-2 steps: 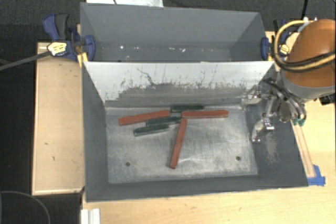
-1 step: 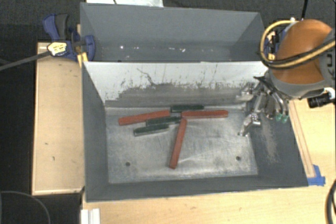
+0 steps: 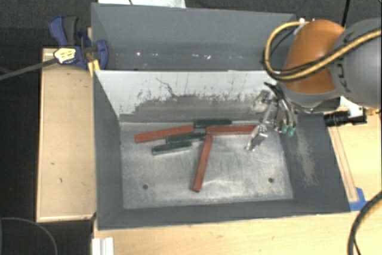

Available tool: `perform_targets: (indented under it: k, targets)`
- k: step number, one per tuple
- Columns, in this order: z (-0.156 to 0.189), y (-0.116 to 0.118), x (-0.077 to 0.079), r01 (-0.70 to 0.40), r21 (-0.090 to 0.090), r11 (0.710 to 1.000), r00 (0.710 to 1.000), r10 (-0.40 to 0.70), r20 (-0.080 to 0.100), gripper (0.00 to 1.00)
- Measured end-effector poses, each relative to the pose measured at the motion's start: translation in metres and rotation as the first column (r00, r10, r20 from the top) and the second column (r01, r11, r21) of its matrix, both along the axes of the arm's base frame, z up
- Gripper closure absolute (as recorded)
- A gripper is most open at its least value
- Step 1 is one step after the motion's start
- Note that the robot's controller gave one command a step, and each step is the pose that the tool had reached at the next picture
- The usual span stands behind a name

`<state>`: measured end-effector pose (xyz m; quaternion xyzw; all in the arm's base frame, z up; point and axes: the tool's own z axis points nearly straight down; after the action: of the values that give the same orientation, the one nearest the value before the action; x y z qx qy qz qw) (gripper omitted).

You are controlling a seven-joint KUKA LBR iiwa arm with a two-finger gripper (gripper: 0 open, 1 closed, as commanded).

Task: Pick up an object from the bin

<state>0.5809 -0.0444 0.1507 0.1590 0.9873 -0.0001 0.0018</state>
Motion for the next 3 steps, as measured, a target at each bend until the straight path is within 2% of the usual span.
perform_targets:
  k: [1, 2, 3]
  targets:
    - [-0.0764, -0.0251, 0.0099, -0.172, 0.002, 0.985, 0.985, 0.172, 0.002, 1.00]
    - [-0.0776, -0.0258, 0.0051, -0.175, 0.006, 0.985, 0.984, 0.175, -0.020, 0.00]
    - [-0.0777, -0.0258, 0.0051, -0.175, 0.006, 0.985, 0.984, 0.175, -0.020, 0.00]
